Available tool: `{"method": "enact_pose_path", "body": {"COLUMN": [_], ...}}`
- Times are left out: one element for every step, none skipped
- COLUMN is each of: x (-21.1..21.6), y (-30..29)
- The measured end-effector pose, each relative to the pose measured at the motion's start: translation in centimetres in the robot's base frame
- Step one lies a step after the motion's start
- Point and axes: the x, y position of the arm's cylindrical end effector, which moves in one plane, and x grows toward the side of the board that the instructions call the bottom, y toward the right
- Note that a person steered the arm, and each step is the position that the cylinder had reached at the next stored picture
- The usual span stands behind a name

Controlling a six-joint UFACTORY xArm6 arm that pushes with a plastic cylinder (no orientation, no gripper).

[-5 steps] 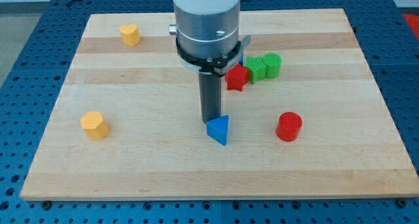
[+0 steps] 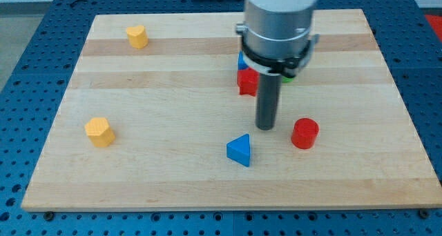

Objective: Slide the red circle towards the bottom right of the board

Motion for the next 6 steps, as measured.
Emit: {"method": "enact_pose_path", "body": {"x": [0.9, 2.0, 2.8, 3.7, 4.9, 3.0], "y": [2.6, 4.5, 6.1, 7.7, 8.9, 8.9]}}
